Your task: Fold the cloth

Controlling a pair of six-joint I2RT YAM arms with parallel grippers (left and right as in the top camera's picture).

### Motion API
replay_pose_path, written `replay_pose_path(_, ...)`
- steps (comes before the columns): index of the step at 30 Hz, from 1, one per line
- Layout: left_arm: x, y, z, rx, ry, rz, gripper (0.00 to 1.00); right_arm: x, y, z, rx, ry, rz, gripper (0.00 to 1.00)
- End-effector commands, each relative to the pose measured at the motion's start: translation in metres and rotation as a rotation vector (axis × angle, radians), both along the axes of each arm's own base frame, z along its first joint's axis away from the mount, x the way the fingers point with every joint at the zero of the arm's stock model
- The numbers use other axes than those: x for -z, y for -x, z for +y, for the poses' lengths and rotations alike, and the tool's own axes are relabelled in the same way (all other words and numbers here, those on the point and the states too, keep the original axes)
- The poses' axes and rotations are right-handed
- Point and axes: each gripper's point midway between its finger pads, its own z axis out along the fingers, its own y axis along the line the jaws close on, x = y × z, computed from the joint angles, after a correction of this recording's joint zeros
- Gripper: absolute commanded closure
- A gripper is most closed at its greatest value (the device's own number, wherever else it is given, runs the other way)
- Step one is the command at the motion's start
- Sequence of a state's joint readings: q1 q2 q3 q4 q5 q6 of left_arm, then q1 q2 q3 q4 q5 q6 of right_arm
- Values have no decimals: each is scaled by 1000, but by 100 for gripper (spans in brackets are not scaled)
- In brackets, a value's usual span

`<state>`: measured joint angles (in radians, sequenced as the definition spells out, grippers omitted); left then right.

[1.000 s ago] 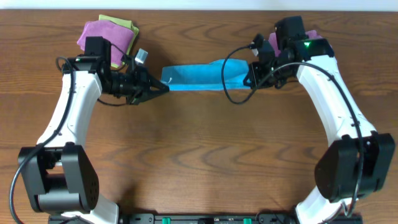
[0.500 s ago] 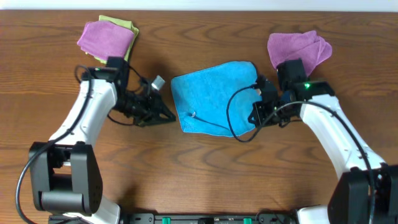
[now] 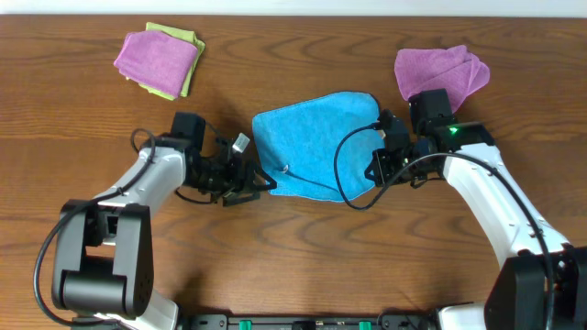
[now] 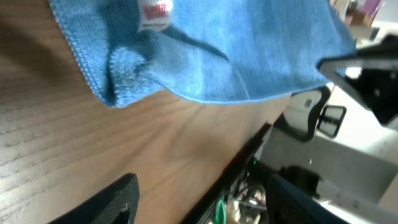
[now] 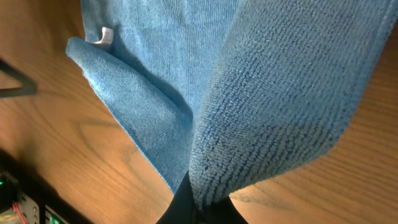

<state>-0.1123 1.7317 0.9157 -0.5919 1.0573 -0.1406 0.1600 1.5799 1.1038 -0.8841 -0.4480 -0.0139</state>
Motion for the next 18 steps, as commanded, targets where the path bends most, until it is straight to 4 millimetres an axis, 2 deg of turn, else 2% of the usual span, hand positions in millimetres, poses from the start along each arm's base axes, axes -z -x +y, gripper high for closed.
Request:
replay_pose_path(1, 6, 1, -2, -80, 20, 88, 29, -6, 1, 3, 1, -16, -12, 98)
replay_pose_path(9, 11, -24, -4, -170, 36, 44, 23, -6, -1, 4, 7, -19, -19, 99)
replay_pose_path(12, 12, -32, -13, -182, 44, 38, 21, -7, -1, 4, 8, -19, -20, 98)
replay_pose_path(18, 30, -30, -30, -168, 37, 83, 26, -7, -2, 4, 17, -22, -18, 99)
